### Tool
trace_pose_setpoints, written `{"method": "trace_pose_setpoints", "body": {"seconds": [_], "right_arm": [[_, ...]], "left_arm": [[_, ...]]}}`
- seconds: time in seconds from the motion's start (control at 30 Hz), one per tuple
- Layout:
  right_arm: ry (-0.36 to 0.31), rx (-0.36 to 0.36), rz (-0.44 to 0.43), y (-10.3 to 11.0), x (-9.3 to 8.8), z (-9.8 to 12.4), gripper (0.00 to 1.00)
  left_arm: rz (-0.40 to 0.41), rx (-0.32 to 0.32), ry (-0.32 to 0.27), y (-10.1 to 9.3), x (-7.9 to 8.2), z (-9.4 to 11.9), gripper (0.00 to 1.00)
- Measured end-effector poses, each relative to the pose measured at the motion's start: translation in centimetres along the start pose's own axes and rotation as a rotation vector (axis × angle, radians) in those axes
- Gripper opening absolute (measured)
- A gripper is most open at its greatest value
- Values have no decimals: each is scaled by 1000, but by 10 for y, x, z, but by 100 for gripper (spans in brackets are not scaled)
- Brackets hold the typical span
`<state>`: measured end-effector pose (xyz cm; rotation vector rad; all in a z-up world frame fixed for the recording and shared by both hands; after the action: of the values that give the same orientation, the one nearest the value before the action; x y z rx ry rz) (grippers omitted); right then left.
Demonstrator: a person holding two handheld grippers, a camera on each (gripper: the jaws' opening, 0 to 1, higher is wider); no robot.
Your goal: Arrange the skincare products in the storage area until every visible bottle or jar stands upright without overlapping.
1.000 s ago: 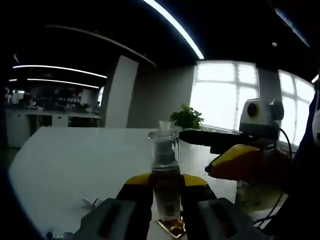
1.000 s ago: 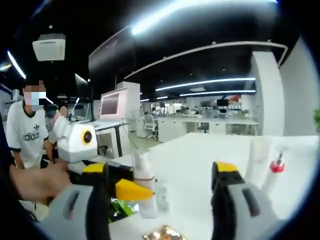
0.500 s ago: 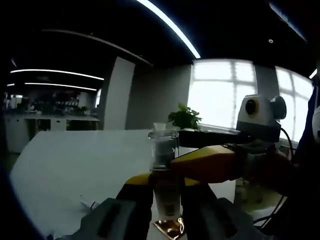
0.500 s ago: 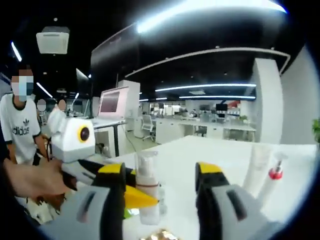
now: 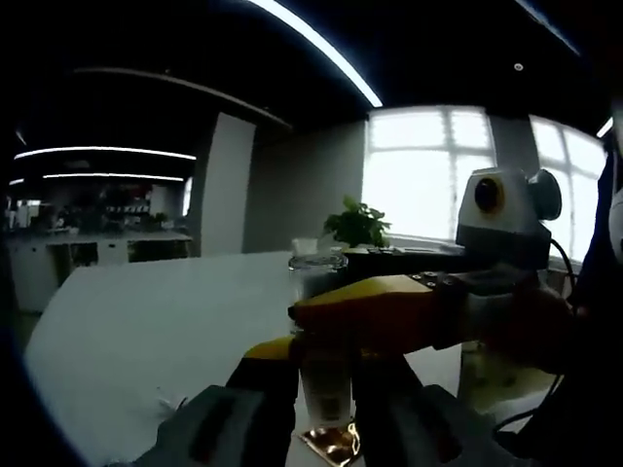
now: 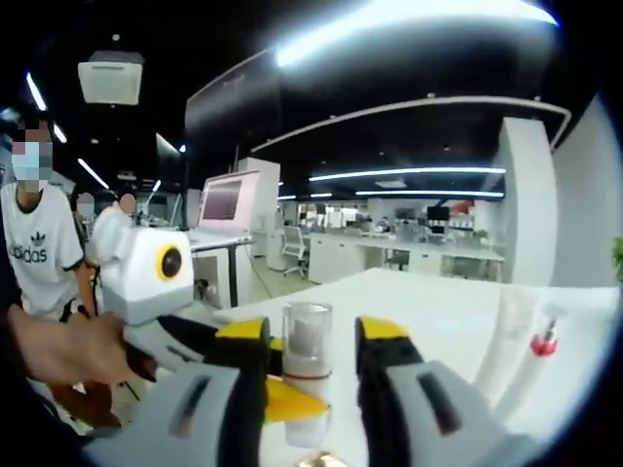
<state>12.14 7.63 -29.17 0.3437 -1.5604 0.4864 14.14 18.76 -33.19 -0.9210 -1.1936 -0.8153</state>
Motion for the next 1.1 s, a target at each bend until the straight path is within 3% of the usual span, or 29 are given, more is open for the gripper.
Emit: {"method": "trace_pose_setpoints", "body": {"seconds": [1.1], "right_arm": [[0,-8,8,-1,-1,-2,21]], "left_arm": [[-90,18,38,-12,4,-5,20]]}}
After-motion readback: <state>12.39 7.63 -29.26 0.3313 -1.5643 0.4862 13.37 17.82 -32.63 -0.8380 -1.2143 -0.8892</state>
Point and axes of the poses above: the point that each gripper's makers call its tool centre point, and the gripper's own axes: z roughly backward along the fingers, y roughly to its left, x roughly out of its top, the point moved 9 cm from there along z, roughly backward along the fingers, and after that the axes turned 7 degrees about -x, right-handed, at the moved point
